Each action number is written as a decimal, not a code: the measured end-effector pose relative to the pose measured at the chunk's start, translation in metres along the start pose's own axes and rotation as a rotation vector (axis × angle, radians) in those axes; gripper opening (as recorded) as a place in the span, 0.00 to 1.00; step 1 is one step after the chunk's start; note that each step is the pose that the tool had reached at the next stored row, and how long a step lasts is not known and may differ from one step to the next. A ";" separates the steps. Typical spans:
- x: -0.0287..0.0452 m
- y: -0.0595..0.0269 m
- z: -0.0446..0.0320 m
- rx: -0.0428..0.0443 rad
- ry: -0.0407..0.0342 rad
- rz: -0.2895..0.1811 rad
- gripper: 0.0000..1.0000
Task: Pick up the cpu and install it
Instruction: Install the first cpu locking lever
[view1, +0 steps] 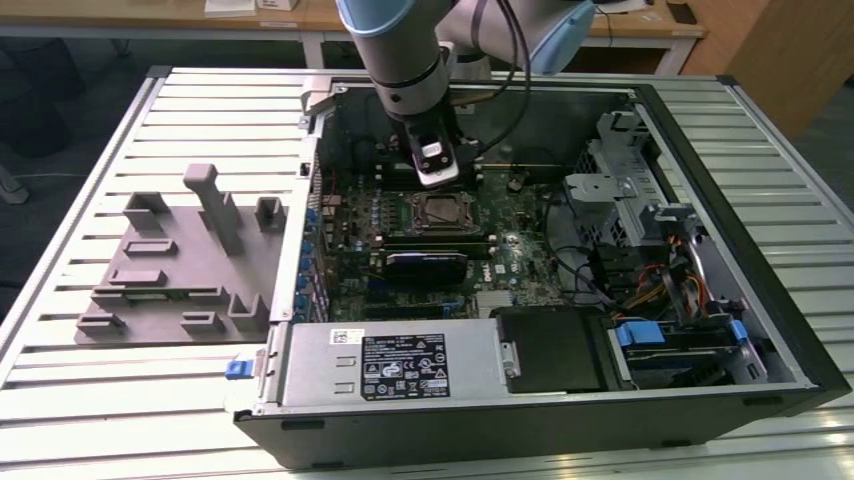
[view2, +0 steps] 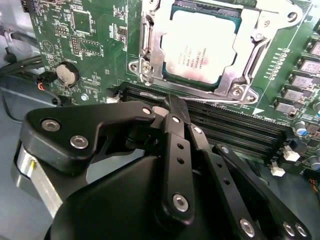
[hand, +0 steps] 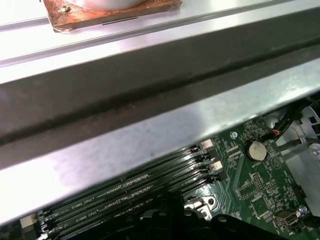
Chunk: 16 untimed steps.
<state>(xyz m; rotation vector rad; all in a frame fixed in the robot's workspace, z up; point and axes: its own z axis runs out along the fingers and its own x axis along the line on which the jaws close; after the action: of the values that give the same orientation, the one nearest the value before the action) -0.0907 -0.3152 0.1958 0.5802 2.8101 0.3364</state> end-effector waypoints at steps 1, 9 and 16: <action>-0.0004 0.0001 0.0005 0.0002 -0.0003 0.001 0.11; -0.0048 0.0014 0.0043 0.0025 -0.0037 0.013 0.11; -0.0096 0.0016 0.0073 0.0051 -0.0071 0.025 0.11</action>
<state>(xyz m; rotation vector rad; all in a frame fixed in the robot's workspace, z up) -0.0795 -0.3164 0.1912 0.6170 2.7998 0.3315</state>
